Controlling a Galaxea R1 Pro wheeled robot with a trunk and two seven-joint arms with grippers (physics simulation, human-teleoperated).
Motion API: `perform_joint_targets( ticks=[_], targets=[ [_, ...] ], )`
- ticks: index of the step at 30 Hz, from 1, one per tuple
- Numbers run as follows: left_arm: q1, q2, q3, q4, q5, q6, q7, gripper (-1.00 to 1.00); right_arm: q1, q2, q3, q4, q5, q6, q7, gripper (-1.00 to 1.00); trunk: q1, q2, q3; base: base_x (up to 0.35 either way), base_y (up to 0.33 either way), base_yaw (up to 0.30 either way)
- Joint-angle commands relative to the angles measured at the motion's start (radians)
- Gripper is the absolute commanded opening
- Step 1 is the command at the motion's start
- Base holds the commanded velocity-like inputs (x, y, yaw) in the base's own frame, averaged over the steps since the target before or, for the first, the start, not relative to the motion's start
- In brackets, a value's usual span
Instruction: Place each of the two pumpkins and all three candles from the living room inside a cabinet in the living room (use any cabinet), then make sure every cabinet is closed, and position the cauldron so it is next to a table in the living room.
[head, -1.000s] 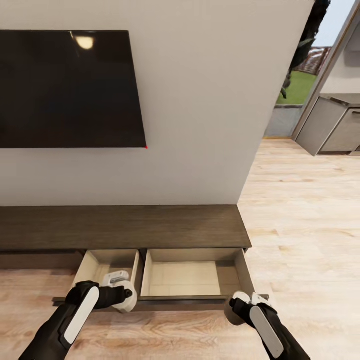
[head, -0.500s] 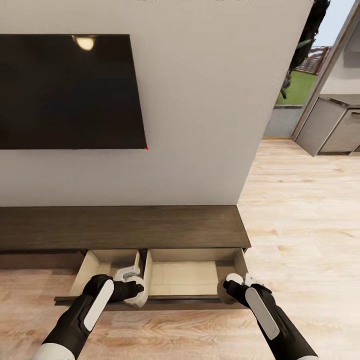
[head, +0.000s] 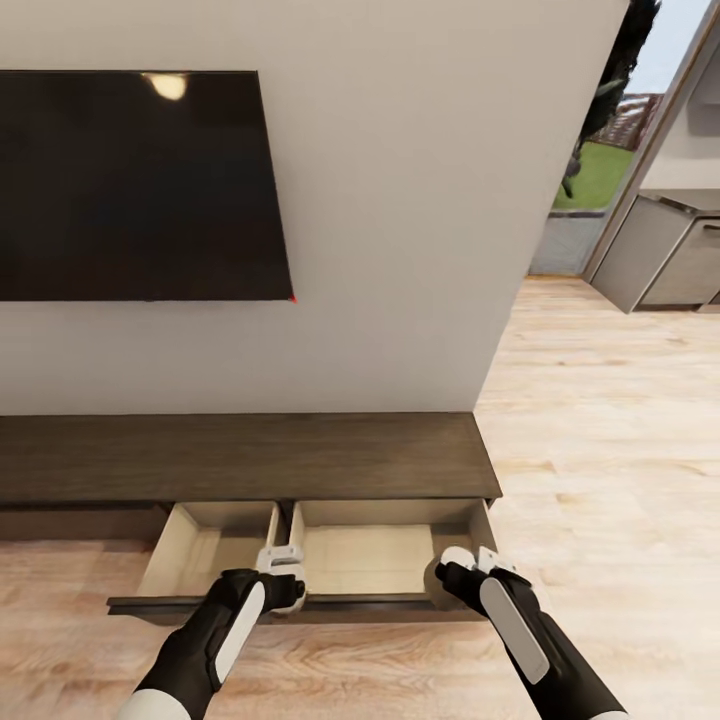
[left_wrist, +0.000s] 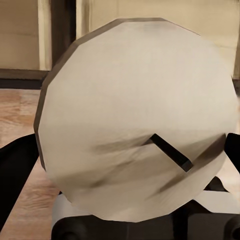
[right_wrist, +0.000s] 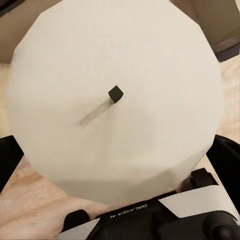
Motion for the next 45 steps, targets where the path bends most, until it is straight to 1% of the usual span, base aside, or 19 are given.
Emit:
perform_joint_targets(
  ticks=[1,9,13,16,20,22,24,25,26,29,30,32,33,35,38,45],
  targets=[
    [-0.001,0.000,-0.002,-0.001,0.010,0.003,0.009,-1.00,-0.001,-0.001,0.005,0.000,-0.008,0.000,-0.010,-1.00,0.001,-0.002,-0.002,0.244,-0.062,0.000],
    [0.000,0.000,-0.002,-0.001,0.006,0.001,0.007,-1.00,-0.001,0.000,0.008,0.008,-0.008,-0.005,-0.009,-1.00,0.001,-0.002,-0.002,0.289,-0.088,0.000],
    [0.000,-0.001,-0.002,0.000,0.007,0.001,0.007,-1.00,-0.001,0.003,0.009,0.009,-0.008,-0.008,-0.007,-1.00,0.001,-0.002,-0.002,0.120,-0.046,0.000],
    [0.000,-0.002,-0.002,0.001,0.007,0.001,0.007,-1.00,-0.001,0.018,0.010,0.012,-0.003,-0.008,-0.006,-1.00,0.001,-0.002,-0.002,0.113,-0.080,0.000],
    [0.000,-0.002,-0.002,0.001,0.009,0.001,0.007,-1.00,-0.001,0.039,0.010,0.015,0.029,-0.009,-0.004,-1.00,0.001,-0.002,-0.002,0.106,-0.089,0.000],
    [0.000,-0.002,-0.002,0.001,0.011,0.002,0.007,-1.00,-0.004,0.060,0.010,0.018,0.057,-0.011,-0.004,-1.00,0.001,-0.002,-0.002,0.027,-0.021,0.000],
    [0.000,-0.003,-0.001,0.001,0.012,0.002,0.007,-1.00,-0.011,0.086,0.013,0.041,0.086,-0.033,-0.003,-1.00,0.001,-0.002,-0.002,0.009,-0.007,0.000],
    [0.000,-0.003,-0.001,0.001,0.012,0.001,0.007,-1.00,-0.023,0.103,0.031,0.068,0.096,-0.057,-0.003,-1.00,0.001,-0.002,-0.002,0.003,-0.003,0.000],
    [0.000,-0.004,-0.001,0.001,0.012,0.001,0.007,-1.00,-0.043,0.121,0.070,0.109,0.101,-0.086,-0.003,-1.00,0.001,-0.002,-0.002,0.002,-0.001,0.000],
    [0.000,-0.005,-0.001,0.001,0.012,0.001,0.007,-1.00,-0.086,0.154,0.153,0.204,0.097,-0.152,-0.003,-1.00,0.001,-0.002,-0.002,0.000,0.000,0.000],
    [0.000,-0.005,0.000,0.001,0.012,0.001,0.007,-1.00,-0.095,0.164,0.170,0.225,0.095,-0.175,-0.003,-1.00,0.001,-0.002,-0.002,0.000,0.000,0.000],
    [0.000,-0.005,0.000,0.001,0.013,0.001,0.007,-1.00,-0.103,0.176,0.184,0.243,0.093,-0.192,-0.002,-1.00,0.001,-0.002,-0.002,0.000,0.000,0.000],
    [0.000,-0.005,0.000,0.001,0.013,0.001,0.007,-1.00,-0.105,0.187,0.187,0.249,0.093,-0.196,-0.002,-1.00,0.001,-0.002,-0.002,0.090,-0.005,0.000],
    [0.000,-0.005,0.000,0.001,0.013,0.001,0.007,-1.00,-0.107,0.196,0.189,0.254,0.093,-0.199,-0.002,-1.00,0.001,-0.002,-0.002,0.199,-0.042,0.000],
    [0.000,-0.005,0.000,0.001,0.012,0.001,0.007,-1.00,-0.108,0.201,0.191,0.260,0.093,-0.200,-0.002,-1.00,0.001,-0.002,-0.002,0.206,-0.041,0.000],
    [0.000,-0.005,0.000,0.001,0.012,0.001,0.007,-1.00,-0.108,0.203,0.192,0.261,0.093,-0.200,-0.002,-1.00,0.001,-0.002,-0.002,0.083,-0.015,0.000]
  ],
)
